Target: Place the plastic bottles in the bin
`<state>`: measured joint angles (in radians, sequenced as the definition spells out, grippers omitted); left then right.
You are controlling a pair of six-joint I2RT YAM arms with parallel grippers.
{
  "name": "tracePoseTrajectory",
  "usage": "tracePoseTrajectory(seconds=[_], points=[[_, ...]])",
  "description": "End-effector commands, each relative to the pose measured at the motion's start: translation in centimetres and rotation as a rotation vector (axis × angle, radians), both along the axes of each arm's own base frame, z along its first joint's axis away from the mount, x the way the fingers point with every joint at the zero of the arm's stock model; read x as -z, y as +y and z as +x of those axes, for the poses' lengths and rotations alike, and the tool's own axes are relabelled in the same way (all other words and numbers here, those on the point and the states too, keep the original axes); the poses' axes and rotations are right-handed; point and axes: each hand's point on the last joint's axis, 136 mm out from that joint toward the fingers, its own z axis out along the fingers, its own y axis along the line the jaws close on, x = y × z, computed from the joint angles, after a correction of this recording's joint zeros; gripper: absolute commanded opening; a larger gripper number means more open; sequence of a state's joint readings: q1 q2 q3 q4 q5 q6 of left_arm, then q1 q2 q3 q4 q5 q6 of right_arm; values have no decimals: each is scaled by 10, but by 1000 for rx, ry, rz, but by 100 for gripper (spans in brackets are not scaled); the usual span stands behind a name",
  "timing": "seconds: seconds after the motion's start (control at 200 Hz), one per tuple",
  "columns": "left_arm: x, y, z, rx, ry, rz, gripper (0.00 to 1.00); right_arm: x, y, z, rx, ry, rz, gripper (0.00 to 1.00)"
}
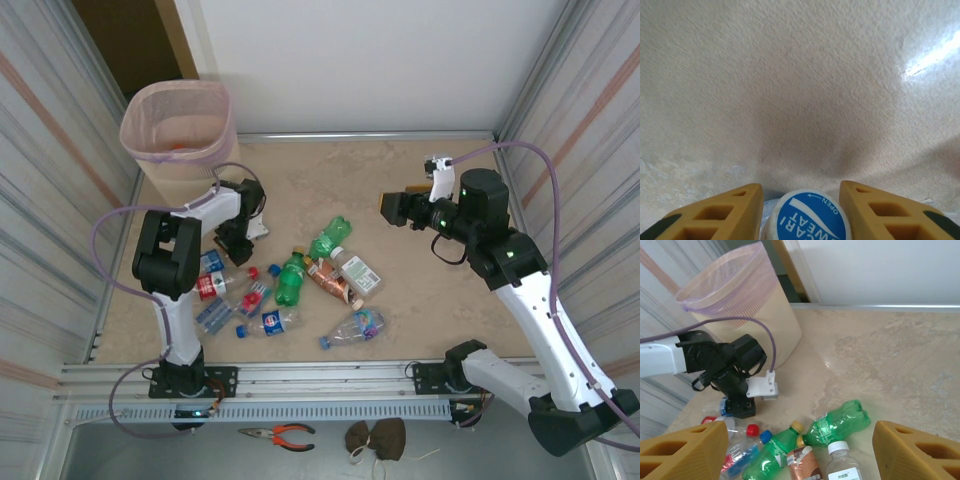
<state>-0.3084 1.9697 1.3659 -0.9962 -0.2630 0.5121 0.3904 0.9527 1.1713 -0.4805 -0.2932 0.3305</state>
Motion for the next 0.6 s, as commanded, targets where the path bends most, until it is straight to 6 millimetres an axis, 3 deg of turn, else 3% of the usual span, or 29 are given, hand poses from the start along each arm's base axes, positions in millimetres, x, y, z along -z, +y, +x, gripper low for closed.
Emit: tracePoseTrajectory(seconds=[0.0,0.19,0.406,0.596], points=[[-8,6,5,5,-14,20,40,-1,-1,-4,-17,-12,-1,75],[-27,10,14,8,-80,39,37,-4,0,-4,-18,-4,-1,75],[-62,10,24,10,-190,34,35,-4,-3,-6,-3,1,-1,75],[-104,-10,36,32,-314,-47,34,-21,-4,3,33,-42,43,73]])
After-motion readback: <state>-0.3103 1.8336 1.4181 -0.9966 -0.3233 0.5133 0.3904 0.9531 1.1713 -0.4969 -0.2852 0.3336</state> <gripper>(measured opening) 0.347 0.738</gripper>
